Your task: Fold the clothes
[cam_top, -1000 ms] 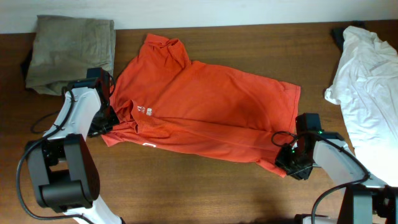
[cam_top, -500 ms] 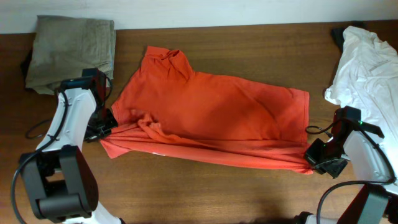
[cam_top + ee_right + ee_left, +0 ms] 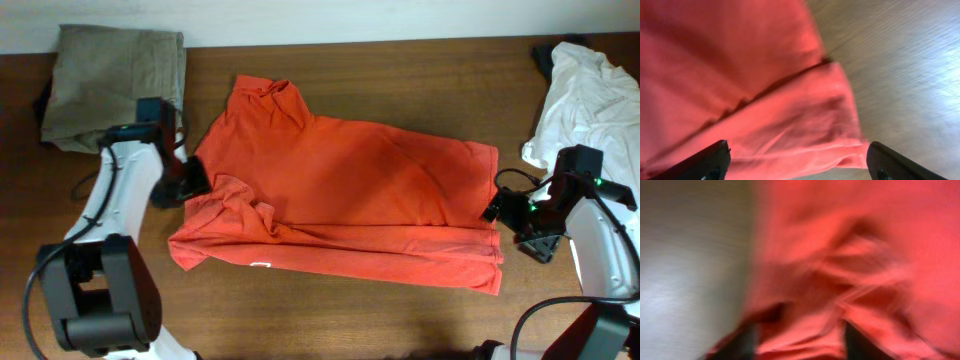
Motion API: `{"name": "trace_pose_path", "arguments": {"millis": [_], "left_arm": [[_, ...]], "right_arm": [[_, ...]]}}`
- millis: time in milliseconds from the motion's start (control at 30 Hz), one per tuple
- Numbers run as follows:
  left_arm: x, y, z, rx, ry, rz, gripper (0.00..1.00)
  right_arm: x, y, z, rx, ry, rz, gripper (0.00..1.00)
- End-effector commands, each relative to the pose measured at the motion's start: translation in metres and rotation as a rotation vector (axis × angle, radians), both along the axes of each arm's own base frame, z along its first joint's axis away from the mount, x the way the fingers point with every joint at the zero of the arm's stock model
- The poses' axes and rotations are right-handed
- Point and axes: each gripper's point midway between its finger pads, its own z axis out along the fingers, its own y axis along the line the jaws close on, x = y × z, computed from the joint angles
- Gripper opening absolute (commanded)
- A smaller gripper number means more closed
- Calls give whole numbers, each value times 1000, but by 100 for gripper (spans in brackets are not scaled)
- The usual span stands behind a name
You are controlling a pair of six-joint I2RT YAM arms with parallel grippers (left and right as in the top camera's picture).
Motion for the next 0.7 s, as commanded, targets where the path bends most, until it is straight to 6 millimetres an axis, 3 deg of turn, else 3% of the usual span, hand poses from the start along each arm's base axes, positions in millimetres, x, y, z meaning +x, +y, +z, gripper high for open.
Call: {"name": "trace_pose_path", "arguments": {"millis": [0, 33, 67, 200, 367, 433, 533, 633, 667], "left_arm": [[13, -60, 11, -150, -87, -223, 11], [11, -70, 9, -150, -79, -248, 1], [8, -80, 1, -153, -51, -249, 1], [-10, -86, -27, -155, 81, -229, 1], [-20, -69, -48, -62, 169, -191, 1], [-6, -51, -53, 48, 126, -169, 1], [22, -50, -52, 56, 16, -145, 1], [32, -33, -51, 77, -18, -87, 1], [32, -29, -51, 76, -17, -76, 3]], "right_arm": [[4, 27, 7, 94, -43, 108, 60], [2, 34, 4, 97, -35, 132, 48], [1, 44, -2, 99, -30, 168, 38], [-11, 71, -22, 115, 13, 230, 29], [-16, 73, -38, 114, 8, 227, 28], [-18, 69, -49, 87, 6, 213, 36], [-25, 64, -59, 62, 37, 170, 37], [-27, 65, -62, 62, 37, 170, 38], [-26, 65, -62, 61, 33, 170, 42]]}}
